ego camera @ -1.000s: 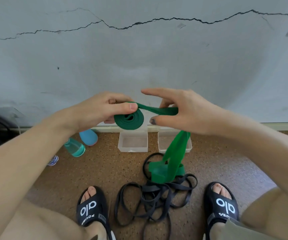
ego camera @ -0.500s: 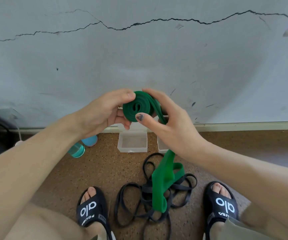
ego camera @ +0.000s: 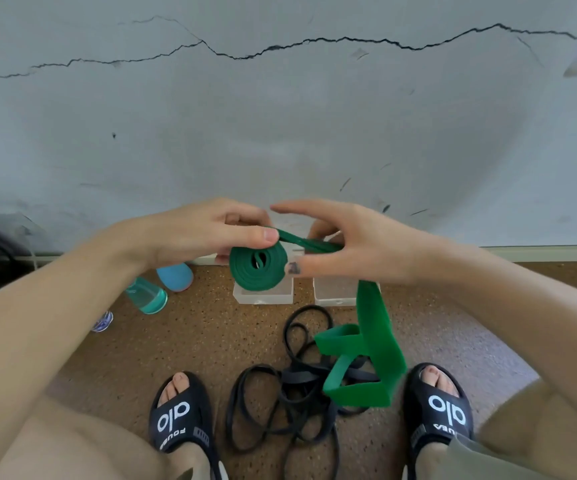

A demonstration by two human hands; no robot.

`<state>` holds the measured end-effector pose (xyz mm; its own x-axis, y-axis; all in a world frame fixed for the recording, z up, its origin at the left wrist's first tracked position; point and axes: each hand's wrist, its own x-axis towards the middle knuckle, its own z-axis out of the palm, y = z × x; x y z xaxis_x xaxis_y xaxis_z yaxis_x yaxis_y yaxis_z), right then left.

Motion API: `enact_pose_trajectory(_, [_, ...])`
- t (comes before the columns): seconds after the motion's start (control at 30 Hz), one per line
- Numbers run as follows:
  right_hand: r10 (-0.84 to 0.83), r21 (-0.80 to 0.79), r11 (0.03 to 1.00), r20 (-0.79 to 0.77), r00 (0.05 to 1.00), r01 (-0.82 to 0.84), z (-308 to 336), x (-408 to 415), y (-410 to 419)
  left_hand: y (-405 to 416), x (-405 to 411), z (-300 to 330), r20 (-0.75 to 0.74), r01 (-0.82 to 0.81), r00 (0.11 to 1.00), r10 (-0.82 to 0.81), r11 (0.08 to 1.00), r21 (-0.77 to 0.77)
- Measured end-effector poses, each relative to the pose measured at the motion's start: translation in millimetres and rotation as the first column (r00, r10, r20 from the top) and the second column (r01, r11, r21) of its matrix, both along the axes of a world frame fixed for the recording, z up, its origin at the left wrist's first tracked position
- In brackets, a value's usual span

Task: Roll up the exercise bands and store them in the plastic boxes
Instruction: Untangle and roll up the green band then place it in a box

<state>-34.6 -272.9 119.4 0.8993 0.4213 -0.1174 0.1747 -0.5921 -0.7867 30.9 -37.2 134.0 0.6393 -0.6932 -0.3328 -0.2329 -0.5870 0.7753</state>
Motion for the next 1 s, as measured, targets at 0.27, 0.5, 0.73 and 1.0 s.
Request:
enact_pose_trajectory(0.27, [-0.153,0.17,0.975,0.052,0.987,0.142,-4,-3,2,-4,4,0,-0.073,-0.17,0.985,0.156,0.945,-0.278])
enact_pose_trajectory(0.5, [-0.18,0.316,0.938,0.095,0.979,0.141,-23,-14,24,-8,0,-4,-0.183,-0.123,0.979,0.086,0.971,-0.204])
enact_pose_trajectory(0.73, [-0.036,0.185,0.982,0.041,0.999,0.027,-2,-6,12,-10,0,8,0.003,-0.049,0.999,0.05,0.993,-0.111])
enact_pose_trajectory(1.0, [-0.144,0.051,0.989,0.151,0.978,0.137,12,3,-12,-5,1,3,0.004,-0.105,0.994,0.108,0.976,-0.19])
